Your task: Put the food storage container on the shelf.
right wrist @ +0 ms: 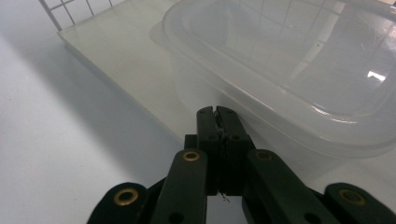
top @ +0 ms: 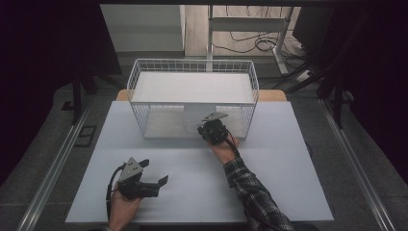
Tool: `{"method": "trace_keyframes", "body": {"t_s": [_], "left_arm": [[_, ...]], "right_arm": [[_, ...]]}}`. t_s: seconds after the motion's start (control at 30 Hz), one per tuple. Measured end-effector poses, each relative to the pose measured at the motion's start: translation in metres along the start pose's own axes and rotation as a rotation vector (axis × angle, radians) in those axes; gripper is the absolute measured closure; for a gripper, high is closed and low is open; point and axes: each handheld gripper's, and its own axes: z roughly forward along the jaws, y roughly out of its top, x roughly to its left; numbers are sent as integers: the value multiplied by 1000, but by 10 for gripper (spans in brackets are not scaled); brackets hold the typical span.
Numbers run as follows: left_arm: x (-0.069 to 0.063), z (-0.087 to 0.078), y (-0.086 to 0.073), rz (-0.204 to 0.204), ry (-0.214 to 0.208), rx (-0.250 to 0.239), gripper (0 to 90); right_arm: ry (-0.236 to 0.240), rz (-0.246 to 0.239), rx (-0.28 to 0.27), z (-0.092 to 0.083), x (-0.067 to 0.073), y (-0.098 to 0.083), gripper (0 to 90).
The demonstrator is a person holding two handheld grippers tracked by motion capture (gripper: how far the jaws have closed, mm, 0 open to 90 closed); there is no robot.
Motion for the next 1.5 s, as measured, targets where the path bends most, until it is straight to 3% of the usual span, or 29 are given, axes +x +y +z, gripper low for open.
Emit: {"method": "trace_keyframes", "body": {"t_s": [0.47,1.0,1.23,1.5], "left_arm": [[-2,3,-1,10,-13,11,65],[-2,6,-2,15,-21,31,57],[-3,7,-2,17,-25,37,48],[-4,6,-2,21,-31,37,46]], "right_arm": [[53,-12,-2,-19,10,-6,490],[103,4,-13,-53,10,-25,232],[144,-14,-15,-73,13,-37,94],[142,-35,-24,-93,18,-46,56]]}}
